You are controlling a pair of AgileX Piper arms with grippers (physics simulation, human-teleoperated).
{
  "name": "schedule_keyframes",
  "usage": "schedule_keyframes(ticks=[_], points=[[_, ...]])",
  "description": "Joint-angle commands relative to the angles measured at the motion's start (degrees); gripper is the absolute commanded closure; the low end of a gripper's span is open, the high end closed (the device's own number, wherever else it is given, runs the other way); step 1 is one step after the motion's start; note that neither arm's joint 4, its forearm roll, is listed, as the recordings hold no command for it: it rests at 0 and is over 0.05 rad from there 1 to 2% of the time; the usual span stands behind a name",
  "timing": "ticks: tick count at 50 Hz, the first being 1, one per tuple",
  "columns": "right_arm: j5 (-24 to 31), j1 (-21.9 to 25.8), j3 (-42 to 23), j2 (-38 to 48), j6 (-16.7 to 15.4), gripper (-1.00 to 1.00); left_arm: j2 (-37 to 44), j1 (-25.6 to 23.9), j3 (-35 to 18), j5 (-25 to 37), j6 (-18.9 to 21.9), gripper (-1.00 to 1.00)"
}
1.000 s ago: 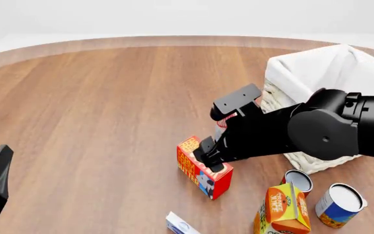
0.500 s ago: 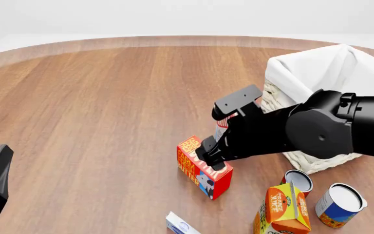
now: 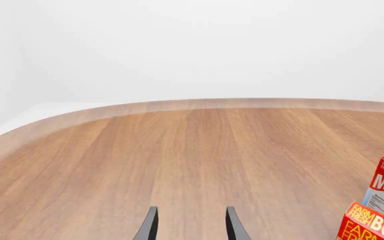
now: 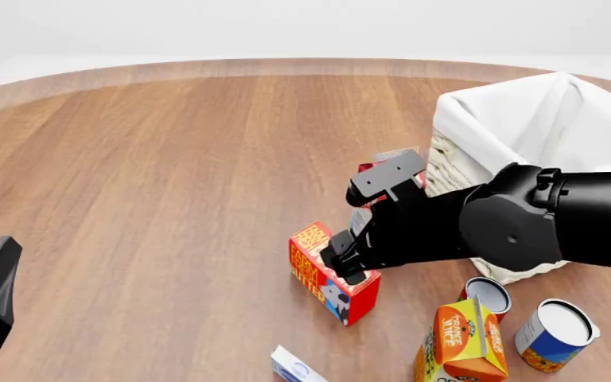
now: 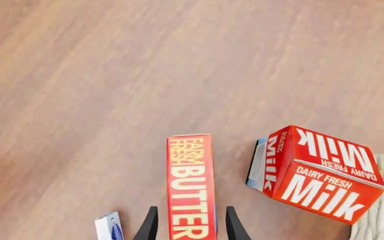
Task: Pick up the cream cheese box and the butter, and put them in the basket.
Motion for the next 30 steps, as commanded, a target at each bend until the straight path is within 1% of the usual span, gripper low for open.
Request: schedule_keyframes(ticks=[1,5,11,30], points=[[-2.27,0.15,1.43,0.87,0.72,-1.00,0.00,0.00,0.00,0.00,0.00,-1.00],[-3.03,-0.51,1.71,1.54,0.51,-1.00,0.00,0.00,0.00,0.00,0.00,-1.00],[-4.63,0.28,2.72,2.23,1.14,-1.00,0.00,0.00,0.00,0.00,0.00,-1.00],[-5.13,0.20,2.55,3.21,0.82,-1.00,0.00,0.00,0.00,0.00,0.00,-1.00]])
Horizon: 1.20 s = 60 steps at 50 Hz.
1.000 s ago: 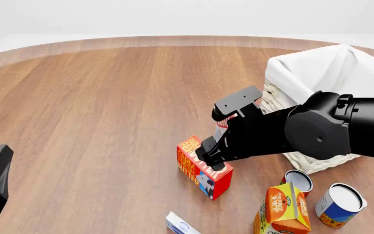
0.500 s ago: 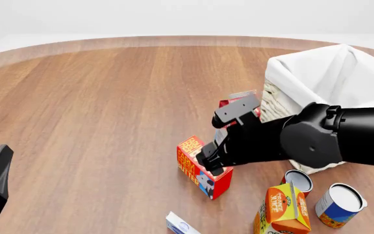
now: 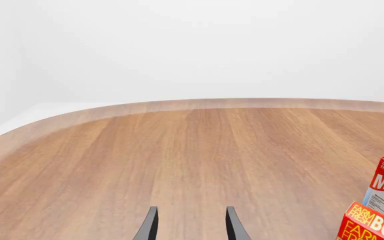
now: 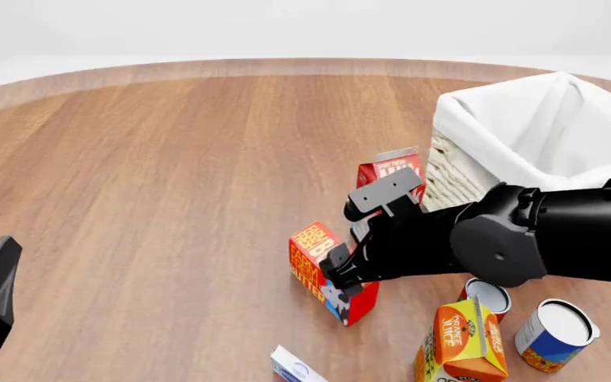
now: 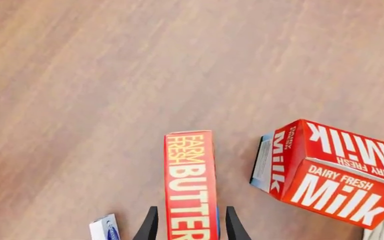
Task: Pick up the cream cheese box and the butter, and put them in the basket.
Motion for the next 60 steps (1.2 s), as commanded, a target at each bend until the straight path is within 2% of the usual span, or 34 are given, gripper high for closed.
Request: schedule_keyframes(ticks=[1,14,27,38,60], points=[[-0.39,-0.18,-0.35,0.68,-0.12,-1.00,0.00,0.00,0.00,0.00,0.00,-1.00],[-3.79,0.59,1.43,3.05,0.74,-1.00,0.00,0.00,0.00,0.00,0.00,-1.00],[-4.76,1.20,1.90,3.62,2.20,-1.00,0.00,0.00,0.00,0.00,0.00,-1.00],[-4.69,0.65,2.21,3.45,1.56,-1.00,0.00,0.00,0.00,0.00,0.00,-1.00],[-6.83,0.97,2.81,4.42,2.53,-1.00,0.00,0.00,0.00,0.00,0.00,-1.00]])
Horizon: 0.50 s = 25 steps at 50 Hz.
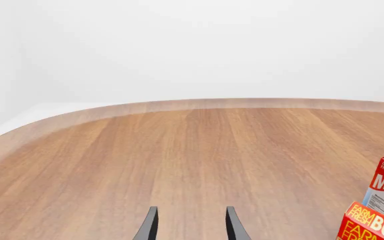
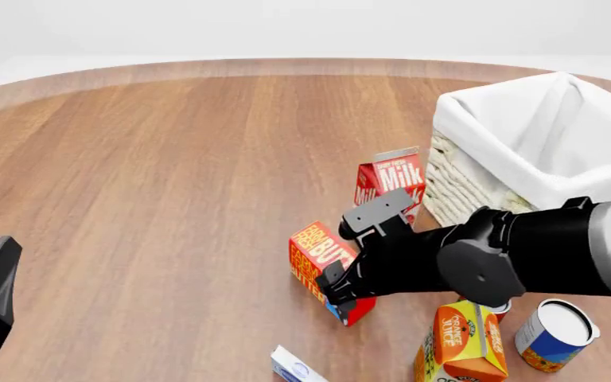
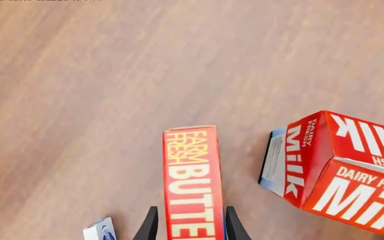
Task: Pick up the cream cheese box and the butter, and put them in the basket.
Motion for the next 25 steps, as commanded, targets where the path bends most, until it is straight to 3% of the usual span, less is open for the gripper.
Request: schedule_keyframes(ticks=[1,25], points=[[-0.74,0.00,0.02,0.13,0.32,-1.00,0.00,0.00,0.00,0.00,0.00,-1.00],[-3.92,0.48,1.66,2.57,1.53,-1.00,0.00,0.00,0.00,0.00,0.00,-1.00]])
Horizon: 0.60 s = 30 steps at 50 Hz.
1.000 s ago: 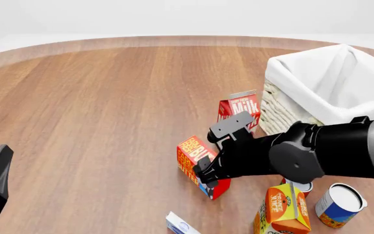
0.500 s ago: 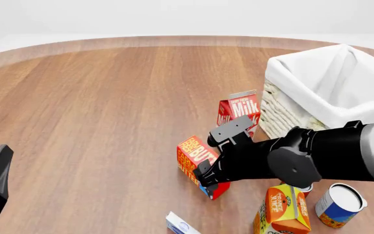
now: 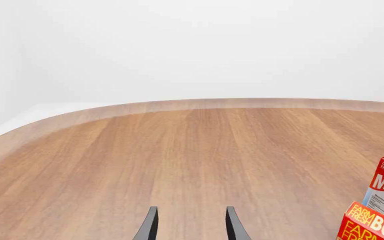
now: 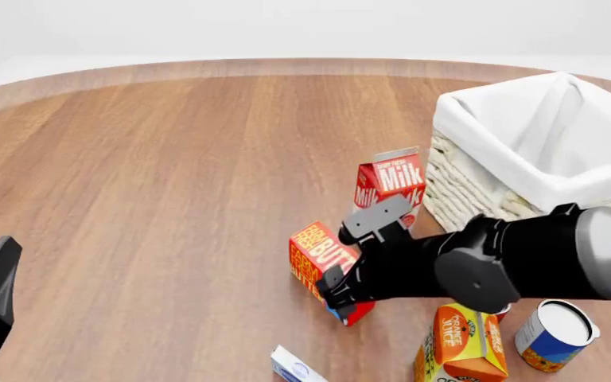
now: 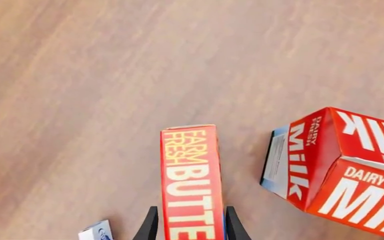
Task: Pick up the cream cheese box and the butter, and put them in the basket.
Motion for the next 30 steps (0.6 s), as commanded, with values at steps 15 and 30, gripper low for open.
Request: schedule_keyframes(ticks=[15,30], points=[[-1.78,0.95,0.63,1.22,0.63,1.00,0.00,0.00,0.00,0.00,0.00,-1.00],[1.85,0.69,-2.60,-1.01,-0.81,1.00,0.00,0.00,0.00,0.00,0.00,-1.00]])
